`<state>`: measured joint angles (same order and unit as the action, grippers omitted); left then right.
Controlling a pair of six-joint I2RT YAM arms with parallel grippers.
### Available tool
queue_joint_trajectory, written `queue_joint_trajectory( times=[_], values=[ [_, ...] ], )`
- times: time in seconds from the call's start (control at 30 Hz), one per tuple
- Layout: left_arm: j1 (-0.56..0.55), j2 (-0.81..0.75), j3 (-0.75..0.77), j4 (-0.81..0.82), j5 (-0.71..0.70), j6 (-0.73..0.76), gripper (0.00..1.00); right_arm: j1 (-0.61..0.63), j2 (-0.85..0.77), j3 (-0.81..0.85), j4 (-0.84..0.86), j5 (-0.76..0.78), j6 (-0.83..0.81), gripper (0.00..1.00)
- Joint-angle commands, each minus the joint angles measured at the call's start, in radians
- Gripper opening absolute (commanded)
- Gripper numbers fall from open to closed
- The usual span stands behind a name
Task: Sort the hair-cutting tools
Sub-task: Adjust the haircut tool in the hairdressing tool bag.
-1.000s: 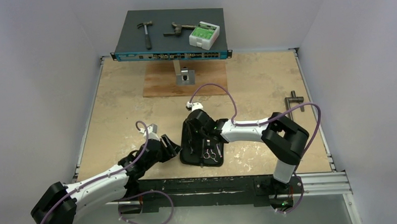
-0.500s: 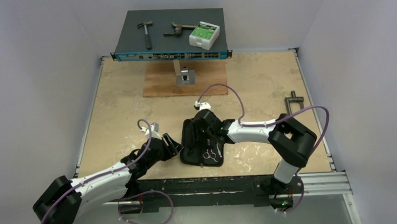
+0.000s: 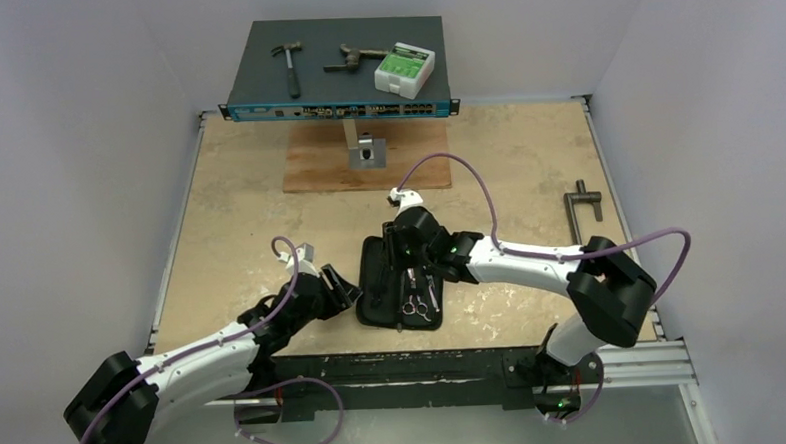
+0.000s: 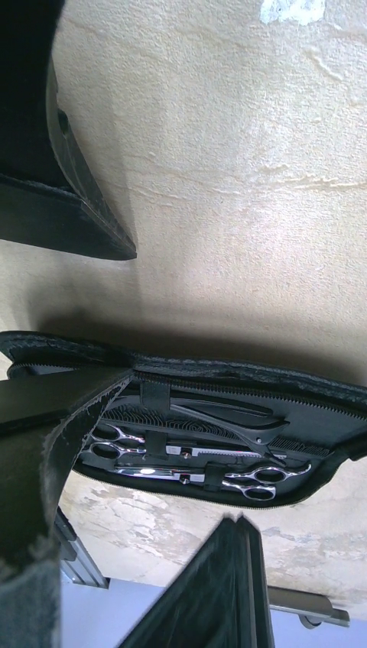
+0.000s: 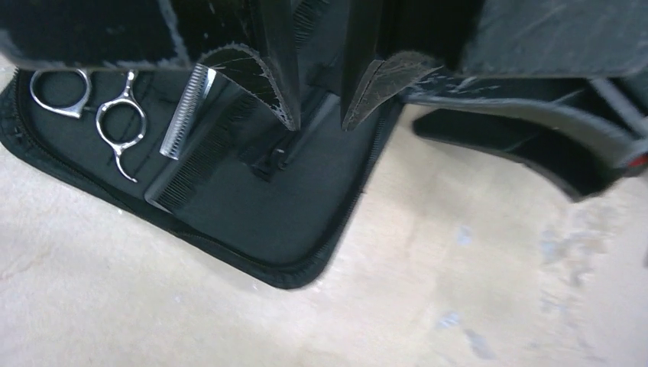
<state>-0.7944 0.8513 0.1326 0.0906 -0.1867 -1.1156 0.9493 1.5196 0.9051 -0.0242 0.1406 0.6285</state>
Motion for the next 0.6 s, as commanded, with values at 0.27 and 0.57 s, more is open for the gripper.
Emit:
queue_joint_trajectory(
  times=[0.27, 0.57],
  values=[
    [-0.004, 0.006, 0.026, -0.086, 0.000, 0.018, 0.54, -0.034, 0.126, 0.044, -0.041, -0.005, 0.006, 0.24],
    [-0.003, -0.005, 0.018, -0.089, -0.001, 0.012, 0.54, -0.034, 0.087, 0.035, -0.042, -0.022, 0.009, 0.26]
  ],
)
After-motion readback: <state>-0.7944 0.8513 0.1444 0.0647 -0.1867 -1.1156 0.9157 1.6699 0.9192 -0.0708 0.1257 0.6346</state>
